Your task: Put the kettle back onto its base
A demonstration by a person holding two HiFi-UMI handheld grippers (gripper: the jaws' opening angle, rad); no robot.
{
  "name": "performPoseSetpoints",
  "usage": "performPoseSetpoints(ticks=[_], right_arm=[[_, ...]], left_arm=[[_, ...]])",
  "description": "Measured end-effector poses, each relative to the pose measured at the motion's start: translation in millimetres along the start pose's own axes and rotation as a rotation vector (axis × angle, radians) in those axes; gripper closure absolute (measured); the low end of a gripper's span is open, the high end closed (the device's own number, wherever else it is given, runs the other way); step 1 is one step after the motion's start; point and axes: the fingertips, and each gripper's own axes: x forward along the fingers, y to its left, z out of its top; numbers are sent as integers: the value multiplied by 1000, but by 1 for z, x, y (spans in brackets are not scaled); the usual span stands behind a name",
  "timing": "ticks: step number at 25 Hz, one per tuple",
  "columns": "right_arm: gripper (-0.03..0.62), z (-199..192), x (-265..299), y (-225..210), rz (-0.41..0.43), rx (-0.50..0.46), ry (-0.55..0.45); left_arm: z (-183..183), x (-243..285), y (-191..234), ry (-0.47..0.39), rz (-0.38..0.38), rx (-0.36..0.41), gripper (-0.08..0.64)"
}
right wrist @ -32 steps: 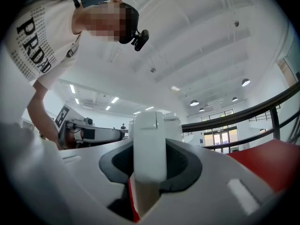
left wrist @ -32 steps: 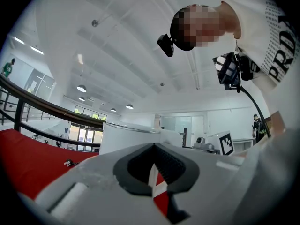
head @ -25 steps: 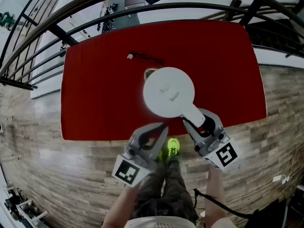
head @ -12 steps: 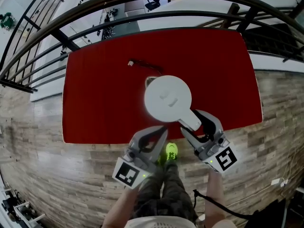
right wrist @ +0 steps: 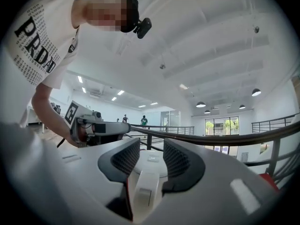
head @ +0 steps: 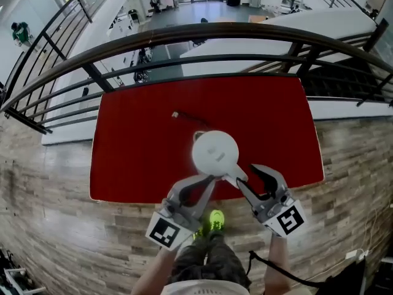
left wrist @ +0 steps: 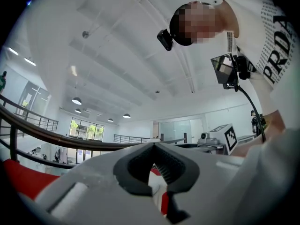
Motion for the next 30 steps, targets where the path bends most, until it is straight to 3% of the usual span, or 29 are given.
performPoseSetpoints(ticks=[2, 8, 15, 20, 23, 30], right_arm=[[482, 17, 3, -1, -4, -23, -11], [567, 54, 5, 8, 34, -75, -23], [586, 83, 10, 19, 64, -61, -42], [588, 95, 7, 18, 69, -109, -14], [588, 96, 0, 20, 53, -90, -10], [588, 95, 11, 28, 92, -141, -26]], left_arm=[[16, 3, -3, -13, -8, 1, 562], [52, 6, -17, -24, -13, 13, 562], [82, 2, -30, -32, -34, 26, 563], [99, 6, -39, -67, -41, 57, 563], [102, 5, -46, -77, -45, 68, 563], [101, 10, -38, -88, -52, 94, 563]])
